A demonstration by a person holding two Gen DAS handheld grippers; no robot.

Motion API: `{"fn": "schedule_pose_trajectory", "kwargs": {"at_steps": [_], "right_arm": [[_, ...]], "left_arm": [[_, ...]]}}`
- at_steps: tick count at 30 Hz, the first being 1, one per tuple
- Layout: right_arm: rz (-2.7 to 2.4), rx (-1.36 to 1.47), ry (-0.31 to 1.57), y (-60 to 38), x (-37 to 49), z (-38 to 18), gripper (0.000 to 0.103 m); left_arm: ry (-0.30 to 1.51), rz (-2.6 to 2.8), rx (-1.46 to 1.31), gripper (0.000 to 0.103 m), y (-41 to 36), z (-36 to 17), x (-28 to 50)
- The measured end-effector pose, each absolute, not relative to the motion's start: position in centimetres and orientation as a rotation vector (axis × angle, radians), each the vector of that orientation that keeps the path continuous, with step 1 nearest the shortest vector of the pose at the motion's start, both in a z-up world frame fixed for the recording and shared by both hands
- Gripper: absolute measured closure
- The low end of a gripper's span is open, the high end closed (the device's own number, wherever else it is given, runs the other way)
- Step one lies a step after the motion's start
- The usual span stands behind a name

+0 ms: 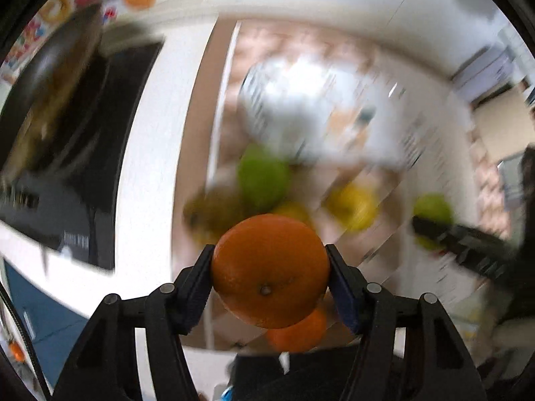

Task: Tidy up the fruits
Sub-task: 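Place the orange on the plate with the left tool while the right tool places the apple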

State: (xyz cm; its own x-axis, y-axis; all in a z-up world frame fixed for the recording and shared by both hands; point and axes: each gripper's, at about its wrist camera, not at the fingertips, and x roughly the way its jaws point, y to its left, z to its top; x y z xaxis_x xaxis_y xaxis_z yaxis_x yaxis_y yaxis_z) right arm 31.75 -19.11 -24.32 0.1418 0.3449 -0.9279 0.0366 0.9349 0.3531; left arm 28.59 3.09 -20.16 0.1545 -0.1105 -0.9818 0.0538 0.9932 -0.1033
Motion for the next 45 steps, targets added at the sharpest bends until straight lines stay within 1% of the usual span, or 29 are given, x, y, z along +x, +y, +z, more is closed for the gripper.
{"fn": "schedule_pose_trajectory", "kwargs": {"at_steps": [3,6,10,13,17,29,31,32,33,34,35,36,38,42,45], "right_arm": [[0.185,0.329,1.369,-18.9,35.5,-24.3,0.043],[0.152,0.316,1.359,-18.5,39.4,-25.8,0.043],[0.146,0.287,1.374,-17.7,43.7,-27.8,0.043],[0.149,0.284,1.397,-17.4,45.6,-29.1,0.043],[0.161,0.243,1.419,-16.6,47.4,-30.6,0.043],[0.192,0.224,1.494,-15.5,48.9,-32.8,0.042],[0.190,0.221,1.488,-15.5,48.8,-32.5,0.032],[0.187,0.225,1.486,-15.6,48.7,-32.4,0.024],[0.179,0.228,1.485,-15.8,48.6,-32.2,0.020],[0.172,0.224,1.484,-15.9,48.6,-32.0,0.019],[0.166,0.217,1.482,-16.1,48.5,-31.7,0.019],[0.150,0.203,1.482,-16.2,48.4,-31.5,0.015],[0.130,0.197,1.484,-16.7,48.1,-30.9,0.010],[0.087,0.165,1.483,-17.7,46.9,-29.6,0.010],[0.062,0.139,1.470,-18.4,45.5,-28.2,0.010]], "left_arm": [[1.357,-0.140,-0.057,0.042,1.4,-18.3,33.1],[1.349,-0.138,-0.061,0.042,0.9,-18.8,38.3],[1.432,-0.137,-0.110,0.042,0.2,-23.1,44.9],[1.508,-0.133,-0.164,0.042,-0.2,-26.3,47.8],[1.578,-0.120,-0.221,0.042,0.1,-29.2,49.3],[1.636,-0.087,-0.188,0.041,-0.8,-31.8,49.0],[1.637,-0.084,-0.185,0.041,-1.2,-32.3,49.5],[1.640,-0.082,-0.176,0.041,-1.2,-32.4,49.4],[1.640,-0.080,-0.164,0.040,-1.1,-32.3,49.5],[1.632,-0.082,-0.165,0.027,-1.5,-32.3,50.0],[1.622,-0.086,-0.166,0.021,-1.6,-31.8,50.5],[1.608,-0.089,-0.160,0.016,-1.7,-31.4,50.5],[1.586,-0.088,-0.153,0.016,-1.9,-30.5,50.6],[1.544,-0.070,-0.108,0.016,-1.9,-29.0,49.8],[1.490,-0.025,-0.024,0.016,-1.8,-27.4,48.3]]}}
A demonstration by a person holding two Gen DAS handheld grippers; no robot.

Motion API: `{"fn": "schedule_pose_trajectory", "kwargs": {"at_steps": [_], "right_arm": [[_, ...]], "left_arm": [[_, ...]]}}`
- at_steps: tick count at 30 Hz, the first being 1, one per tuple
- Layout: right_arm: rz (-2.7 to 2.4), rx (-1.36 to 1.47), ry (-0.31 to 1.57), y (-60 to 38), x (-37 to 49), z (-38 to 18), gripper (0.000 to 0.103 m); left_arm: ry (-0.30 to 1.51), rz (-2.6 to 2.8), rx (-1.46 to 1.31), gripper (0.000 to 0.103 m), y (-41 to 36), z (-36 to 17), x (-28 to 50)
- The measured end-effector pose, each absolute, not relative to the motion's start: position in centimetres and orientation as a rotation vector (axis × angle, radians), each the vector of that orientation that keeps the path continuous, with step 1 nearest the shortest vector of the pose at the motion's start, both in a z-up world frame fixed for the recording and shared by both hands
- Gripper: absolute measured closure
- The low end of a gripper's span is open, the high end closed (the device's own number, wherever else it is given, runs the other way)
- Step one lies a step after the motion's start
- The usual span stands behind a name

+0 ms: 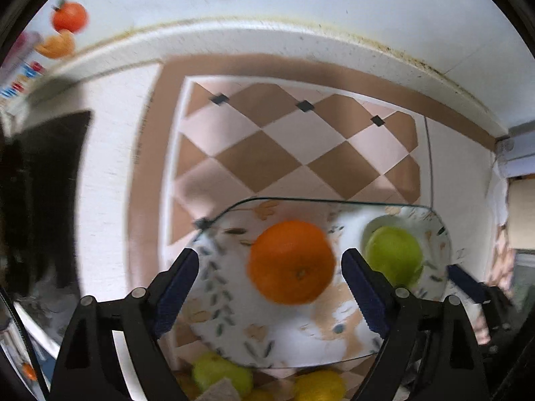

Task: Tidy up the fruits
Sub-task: 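Place the orange on the plate with the left tool while the right tool places the apple, then grasp an orange with the left tool while the right tool grasps a tangerine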

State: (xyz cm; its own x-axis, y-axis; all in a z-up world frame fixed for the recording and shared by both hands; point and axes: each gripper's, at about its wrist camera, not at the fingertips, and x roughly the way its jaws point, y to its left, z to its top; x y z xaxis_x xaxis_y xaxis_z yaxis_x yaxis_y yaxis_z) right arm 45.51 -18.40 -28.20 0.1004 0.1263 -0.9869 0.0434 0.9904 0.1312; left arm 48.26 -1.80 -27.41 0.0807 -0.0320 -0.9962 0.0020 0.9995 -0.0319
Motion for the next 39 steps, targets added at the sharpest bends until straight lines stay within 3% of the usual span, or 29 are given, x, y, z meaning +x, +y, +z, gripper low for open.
{"fn": "schedule_pose_trajectory", "kwargs": {"at_steps": [31,39], "right_arm": [[0.034,0.103,1.161,-17.3,26.6,-10.0,0.010],[0.067,0.141,1.220,-16.8,23.1,-11.8,0.010]], "left_arm": [[1.105,0.042,0.027,0.016,3.3,-10.9,28.0],[1.092,0.042,0.009,0.016,3.6,-10.5,24.8]]}}
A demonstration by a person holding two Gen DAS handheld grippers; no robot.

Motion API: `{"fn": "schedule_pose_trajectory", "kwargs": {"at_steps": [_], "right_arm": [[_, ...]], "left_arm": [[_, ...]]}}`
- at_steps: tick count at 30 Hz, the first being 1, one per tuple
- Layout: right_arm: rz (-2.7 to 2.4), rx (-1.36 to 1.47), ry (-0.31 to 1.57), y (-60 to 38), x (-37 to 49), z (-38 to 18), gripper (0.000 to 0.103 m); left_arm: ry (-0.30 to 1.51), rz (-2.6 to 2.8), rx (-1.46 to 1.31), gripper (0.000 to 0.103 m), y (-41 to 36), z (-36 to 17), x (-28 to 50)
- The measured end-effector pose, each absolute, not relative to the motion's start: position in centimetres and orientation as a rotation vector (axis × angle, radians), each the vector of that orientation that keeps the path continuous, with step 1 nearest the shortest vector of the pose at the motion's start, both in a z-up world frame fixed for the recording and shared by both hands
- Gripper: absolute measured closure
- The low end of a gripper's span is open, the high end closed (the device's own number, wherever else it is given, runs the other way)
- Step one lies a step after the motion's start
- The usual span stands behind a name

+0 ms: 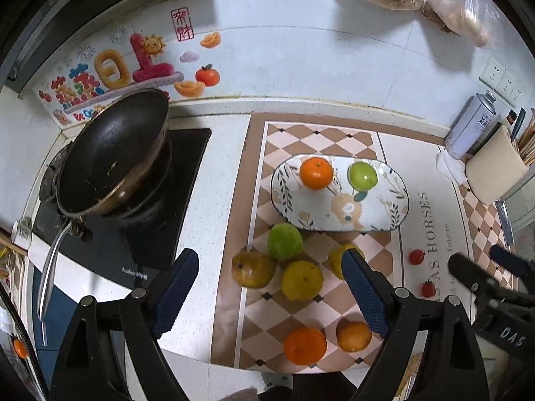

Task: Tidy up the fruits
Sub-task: 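Grasp an orange with the left tool while the right tool grasps a tangerine, then place the orange on the plate with the left tool while the right tool places the tangerine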

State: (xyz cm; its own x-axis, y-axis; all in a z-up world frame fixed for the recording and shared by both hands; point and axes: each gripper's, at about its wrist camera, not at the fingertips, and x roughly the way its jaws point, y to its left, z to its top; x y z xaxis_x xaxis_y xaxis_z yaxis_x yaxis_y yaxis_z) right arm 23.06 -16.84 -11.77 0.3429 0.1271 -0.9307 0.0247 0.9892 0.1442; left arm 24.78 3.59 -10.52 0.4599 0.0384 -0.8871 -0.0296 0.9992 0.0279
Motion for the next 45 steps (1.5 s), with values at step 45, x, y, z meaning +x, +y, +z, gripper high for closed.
{"fn": "schedule_pose_trajectory", "kwargs": {"at_steps": [45], "right_arm": [[0.151,0.398,1.634,-19.9,20.3,-30.6,0.043]], "left_arm": [[1.564,-0.074,0.131,0.040,-2.8,-30.7,20.4]]}}
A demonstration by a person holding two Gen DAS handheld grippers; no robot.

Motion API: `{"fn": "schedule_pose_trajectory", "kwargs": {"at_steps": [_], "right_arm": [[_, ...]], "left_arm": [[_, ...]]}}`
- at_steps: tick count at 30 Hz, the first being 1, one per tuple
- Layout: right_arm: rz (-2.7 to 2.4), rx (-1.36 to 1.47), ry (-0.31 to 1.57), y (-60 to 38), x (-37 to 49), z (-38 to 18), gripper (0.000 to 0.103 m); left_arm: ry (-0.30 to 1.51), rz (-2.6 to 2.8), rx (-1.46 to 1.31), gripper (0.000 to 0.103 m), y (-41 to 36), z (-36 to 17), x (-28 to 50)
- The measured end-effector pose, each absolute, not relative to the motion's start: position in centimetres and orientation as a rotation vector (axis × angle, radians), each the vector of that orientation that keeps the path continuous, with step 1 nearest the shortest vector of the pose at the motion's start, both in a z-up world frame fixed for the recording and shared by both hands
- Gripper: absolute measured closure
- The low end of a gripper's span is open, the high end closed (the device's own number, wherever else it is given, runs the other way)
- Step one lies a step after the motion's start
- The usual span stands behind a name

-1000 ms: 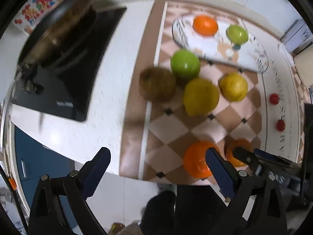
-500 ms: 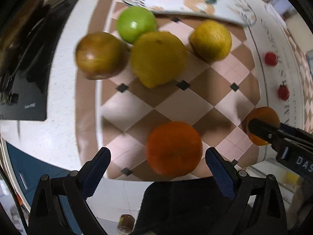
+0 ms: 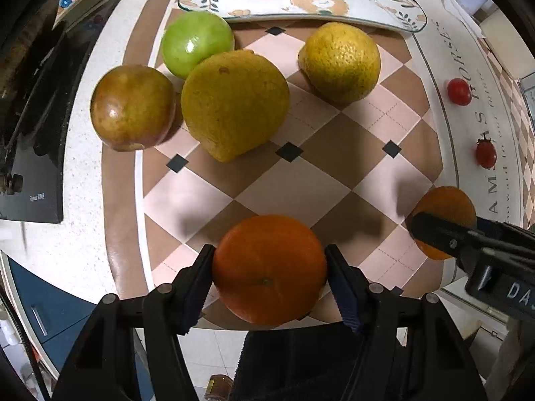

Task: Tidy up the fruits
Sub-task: 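Place the orange on the plate with the left tool while the right tool places the tangerine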

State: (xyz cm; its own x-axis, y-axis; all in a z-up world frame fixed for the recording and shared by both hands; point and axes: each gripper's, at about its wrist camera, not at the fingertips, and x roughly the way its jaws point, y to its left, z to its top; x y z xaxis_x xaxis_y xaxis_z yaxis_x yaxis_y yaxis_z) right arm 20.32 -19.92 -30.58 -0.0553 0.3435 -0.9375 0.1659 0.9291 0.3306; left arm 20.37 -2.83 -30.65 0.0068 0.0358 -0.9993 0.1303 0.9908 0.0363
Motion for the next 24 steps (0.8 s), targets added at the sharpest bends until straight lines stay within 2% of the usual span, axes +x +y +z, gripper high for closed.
{"fn": "schedule_pose_trajectory", "kwargs": {"at_steps": [4,8,13,18,24], "right_arm": [[0.159,0.451,1.589,-20.5,21.2,-28.7,0.043],[0.173,0.494,1.502,-21.8,24.1,-25.1,0.043],[0.194,0.506,1.427,-22.3,30.4,-22.7,0.043],[0.222,0.495,1.436,-20.1,36.9,-24.3,0.043],[0.277,0.447,1.495,-16.4,41.6,-28.5,0.043]], "left_arm": [[1.534,-0.093,0.107,0.040,-3.2,-28.3,21.4],[1.463,-0.137,0.033,0.040,-3.3,-23.6,23.5],[1.363,-0.166,-0.029,0.040,-2.5,-18.8,29.8],[1.361,-0.100,-0.025,0.040,-1.3,-19.6,36.1],[1.489,-0.056,-0.093,0.040,1.0,-24.0,42.2]]}}
